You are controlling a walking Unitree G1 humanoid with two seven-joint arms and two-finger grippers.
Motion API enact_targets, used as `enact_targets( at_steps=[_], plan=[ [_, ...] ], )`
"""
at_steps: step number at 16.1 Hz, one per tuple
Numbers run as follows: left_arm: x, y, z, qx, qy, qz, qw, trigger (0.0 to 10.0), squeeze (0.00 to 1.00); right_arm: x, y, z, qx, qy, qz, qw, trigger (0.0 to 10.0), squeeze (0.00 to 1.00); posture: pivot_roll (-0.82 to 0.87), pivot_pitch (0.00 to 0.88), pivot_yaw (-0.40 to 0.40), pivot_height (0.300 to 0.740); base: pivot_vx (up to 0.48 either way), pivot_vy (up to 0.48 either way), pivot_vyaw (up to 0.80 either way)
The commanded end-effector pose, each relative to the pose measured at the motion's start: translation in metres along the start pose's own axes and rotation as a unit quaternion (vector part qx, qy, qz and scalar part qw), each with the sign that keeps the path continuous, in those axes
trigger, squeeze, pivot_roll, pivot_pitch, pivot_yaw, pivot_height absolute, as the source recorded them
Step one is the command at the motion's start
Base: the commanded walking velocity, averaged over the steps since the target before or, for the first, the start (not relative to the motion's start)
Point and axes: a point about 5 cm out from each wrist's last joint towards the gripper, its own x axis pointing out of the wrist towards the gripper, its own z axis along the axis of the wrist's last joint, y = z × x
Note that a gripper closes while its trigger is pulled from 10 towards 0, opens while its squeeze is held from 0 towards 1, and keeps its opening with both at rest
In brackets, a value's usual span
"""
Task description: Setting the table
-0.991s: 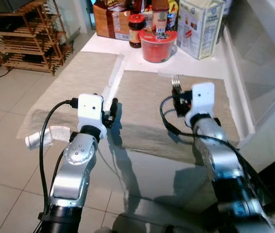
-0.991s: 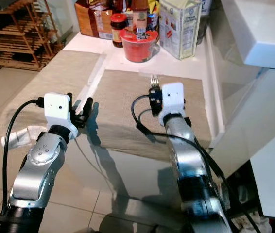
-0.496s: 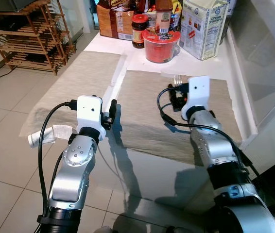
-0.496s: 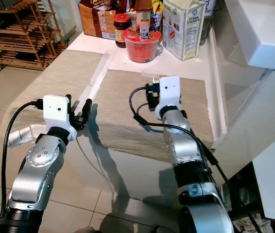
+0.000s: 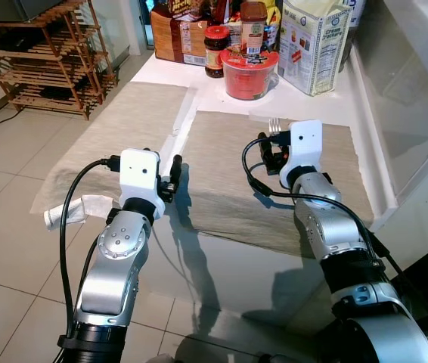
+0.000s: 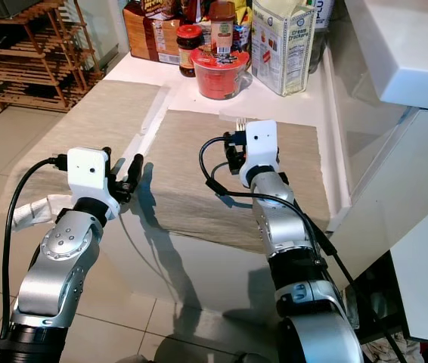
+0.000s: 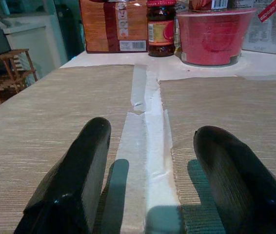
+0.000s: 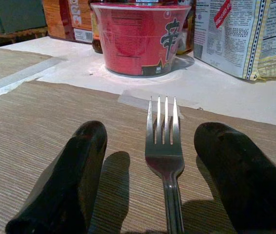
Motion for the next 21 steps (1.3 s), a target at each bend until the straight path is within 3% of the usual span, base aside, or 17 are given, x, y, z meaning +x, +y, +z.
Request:
enact_targets(
  at_steps=[1,10,11,12,17,21],
  plan=[
    [-0.001,0.001,0.004,0.006,-0.005,0.0,1.0,10.0,0.0,-0.004,-0.003,-0.024,0.01,0.057,-0.011,0.998,10.0,0.0,0.06,0.057,0.044,0.74,0.0,0.0,0.0],
    [-0.001,0.0,0.004,0.003,-0.001,-0.003,1.0,10.0,0.0,-0.006,-0.014,-0.038,-0.014,0.124,-0.058,0.99,10.0,0.0,0.06,0.063,0.045,0.74,0.0,0.0,0.0],
    [-0.001,0.0,0.004,0.002,-0.001,-0.003,1.0,10.0,0.0,-0.006,-0.017,-0.042,-0.01,0.138,-0.068,0.988,1.7,0.0,0.06,0.066,0.045,0.74,0.0,0.0,0.0],
    [0.0,0.0,0.004,0.001,-0.001,-0.004,1.0,10.0,0.0,-0.007,-0.018,-0.046,-0.004,0.151,-0.072,0.986,0.0,0.0,0.06,0.064,0.046,0.74,0.0,0.0,0.0],
    [0.003,0.002,0.006,-0.001,0.006,-0.006,1.0,10.0,0.0,-0.014,-0.019,-0.058,0.033,0.183,-0.089,0.979,0.0,0.0,0.06,0.069,0.052,0.74,0.0,0.0,0.0],
    [0.005,0.002,0.007,0.001,0.007,-0.009,1.0,10.0,0.0,-0.012,-0.017,-0.049,0.026,0.154,-0.09,0.984,0.0,0.0,0.05,0.066,0.057,0.74,0.0,0.0,0.0]
  ],
)
